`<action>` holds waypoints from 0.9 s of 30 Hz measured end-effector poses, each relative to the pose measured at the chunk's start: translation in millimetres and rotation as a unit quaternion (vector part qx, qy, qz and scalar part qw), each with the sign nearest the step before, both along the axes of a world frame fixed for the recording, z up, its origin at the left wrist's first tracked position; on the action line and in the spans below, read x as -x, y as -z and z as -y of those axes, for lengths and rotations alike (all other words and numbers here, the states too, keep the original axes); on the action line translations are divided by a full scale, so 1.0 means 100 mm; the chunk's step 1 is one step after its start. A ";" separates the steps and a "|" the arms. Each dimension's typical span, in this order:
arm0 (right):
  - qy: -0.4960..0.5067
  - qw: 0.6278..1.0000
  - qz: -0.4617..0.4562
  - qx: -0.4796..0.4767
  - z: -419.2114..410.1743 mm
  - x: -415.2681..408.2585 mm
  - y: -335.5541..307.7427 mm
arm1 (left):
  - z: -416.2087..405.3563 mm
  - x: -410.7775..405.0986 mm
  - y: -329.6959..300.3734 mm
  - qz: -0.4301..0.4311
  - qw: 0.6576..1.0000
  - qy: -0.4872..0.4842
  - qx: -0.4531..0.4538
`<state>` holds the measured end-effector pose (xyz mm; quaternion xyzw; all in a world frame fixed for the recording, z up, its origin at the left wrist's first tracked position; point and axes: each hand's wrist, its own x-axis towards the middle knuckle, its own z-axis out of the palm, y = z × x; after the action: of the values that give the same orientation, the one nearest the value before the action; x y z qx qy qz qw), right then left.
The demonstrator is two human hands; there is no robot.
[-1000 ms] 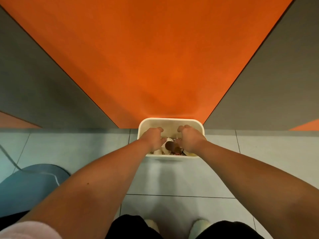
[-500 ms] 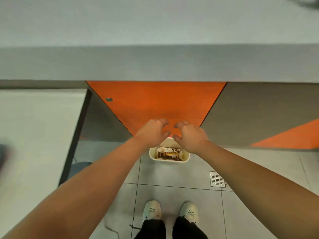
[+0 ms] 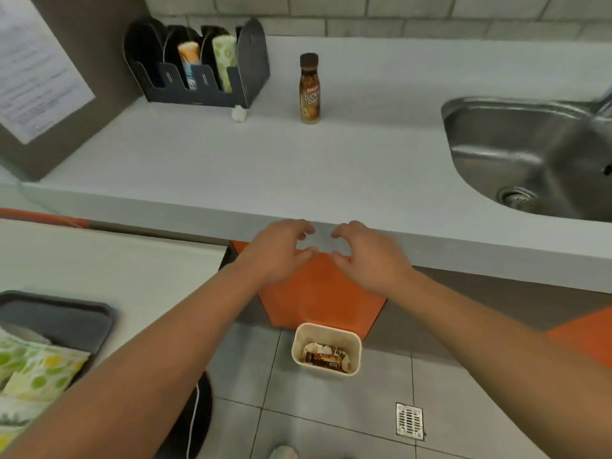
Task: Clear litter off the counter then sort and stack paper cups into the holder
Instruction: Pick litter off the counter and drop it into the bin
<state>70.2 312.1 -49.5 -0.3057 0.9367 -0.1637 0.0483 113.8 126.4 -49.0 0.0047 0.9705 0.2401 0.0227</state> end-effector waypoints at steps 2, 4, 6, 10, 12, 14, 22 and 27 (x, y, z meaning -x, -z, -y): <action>-0.004 1.000 -0.016 0.011 0.09 0.12 -0.17 | 0.10 0.04 -0.15 -0.022 1.000 -0.017 -0.004; -0.005 0.999 -0.032 0.028 0.20 0.26 -0.31 | 0.23 0.11 -0.26 -0.039 0.999 -0.035 -0.014; -0.003 0.998 -0.043 0.044 0.34 0.41 -0.41 | 0.38 0.22 -0.34 -0.055 0.997 -0.049 -0.007; 0.014 0.996 -0.058 0.060 0.69 0.82 -0.50 | 0.74 0.60 -0.43 -0.082 0.993 -0.077 0.016; 0.034 0.995 -0.065 0.061 0.87 1.10 -0.51 | 0.96 0.88 -0.45 -0.088 0.992 -0.086 0.019; 0.061 0.994 -0.068 0.061 1.05 1.40 -0.48 | 1.20 1.20 -0.44 -0.090 0.992 -0.091 0.018; 0.177 0.973 -0.054 0.138 1.68 2.61 -0.36 | 2.10 2.47 -0.39 -0.089 0.989 -0.115 0.011; 0.217 0.950 -0.077 0.211 1.97 3.10 -0.51 | 2.44 2.96 -0.25 -0.059 0.992 -0.112 0.019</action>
<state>-239.9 115.4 1.2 -0.1099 0.9255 -0.3400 -0.1258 -182.1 -117.5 -23.9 -0.0904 0.9689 0.2220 -0.0614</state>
